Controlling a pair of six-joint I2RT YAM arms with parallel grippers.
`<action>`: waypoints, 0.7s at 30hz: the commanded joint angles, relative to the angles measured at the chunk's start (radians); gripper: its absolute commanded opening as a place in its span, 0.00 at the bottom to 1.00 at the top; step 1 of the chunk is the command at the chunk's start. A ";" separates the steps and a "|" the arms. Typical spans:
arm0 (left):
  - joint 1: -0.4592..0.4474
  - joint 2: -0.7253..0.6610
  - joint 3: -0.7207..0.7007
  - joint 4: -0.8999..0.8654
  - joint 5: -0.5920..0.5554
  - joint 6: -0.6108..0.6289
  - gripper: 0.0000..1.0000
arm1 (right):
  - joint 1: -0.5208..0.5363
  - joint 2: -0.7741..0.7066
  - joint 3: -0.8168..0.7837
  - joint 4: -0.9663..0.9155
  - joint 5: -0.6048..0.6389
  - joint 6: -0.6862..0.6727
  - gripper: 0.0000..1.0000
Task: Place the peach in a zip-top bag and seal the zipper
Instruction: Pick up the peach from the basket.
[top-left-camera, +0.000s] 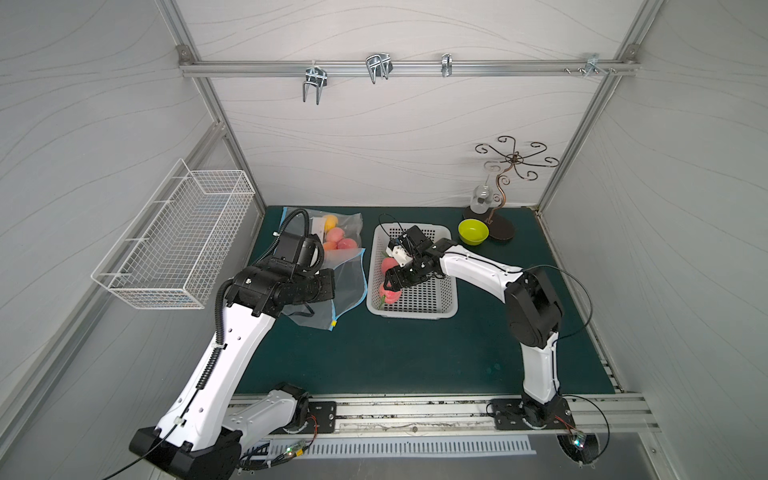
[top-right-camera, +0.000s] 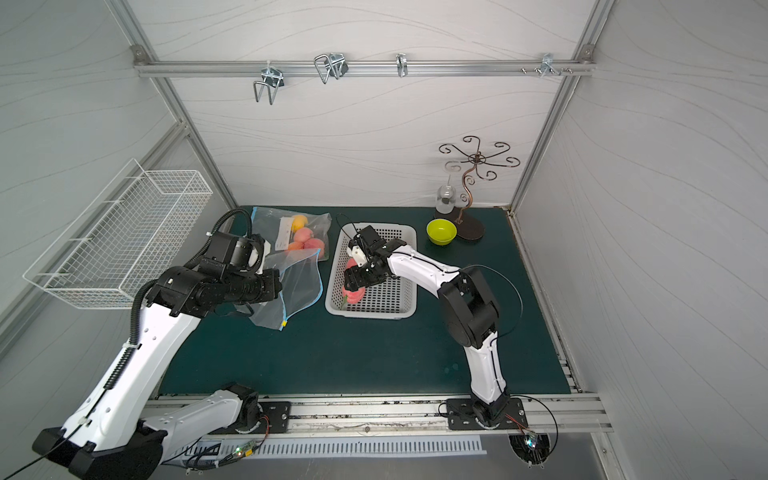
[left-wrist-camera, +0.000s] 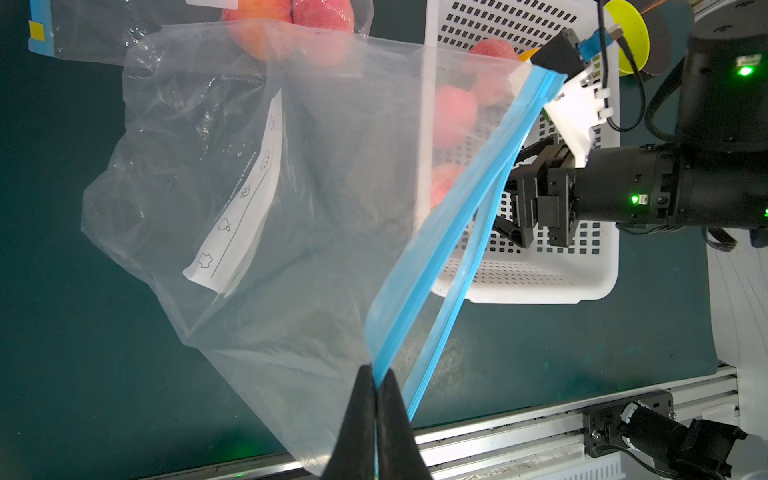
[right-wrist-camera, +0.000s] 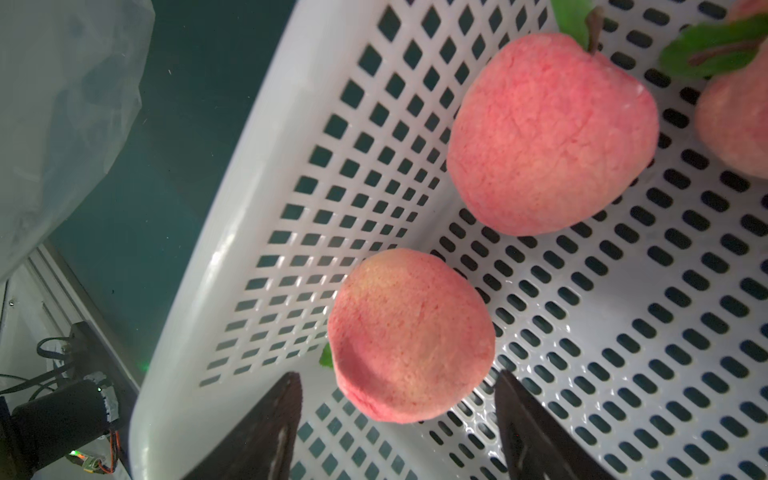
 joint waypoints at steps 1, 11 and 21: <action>0.005 -0.005 0.019 0.015 -0.009 0.006 0.00 | -0.007 0.041 0.021 -0.003 -0.046 0.012 0.75; 0.005 -0.014 0.020 0.005 -0.017 0.009 0.00 | -0.016 0.065 0.016 0.006 -0.095 0.040 0.59; 0.005 -0.013 0.017 0.014 -0.001 0.003 0.00 | -0.058 -0.240 -0.096 0.082 -0.204 0.065 0.55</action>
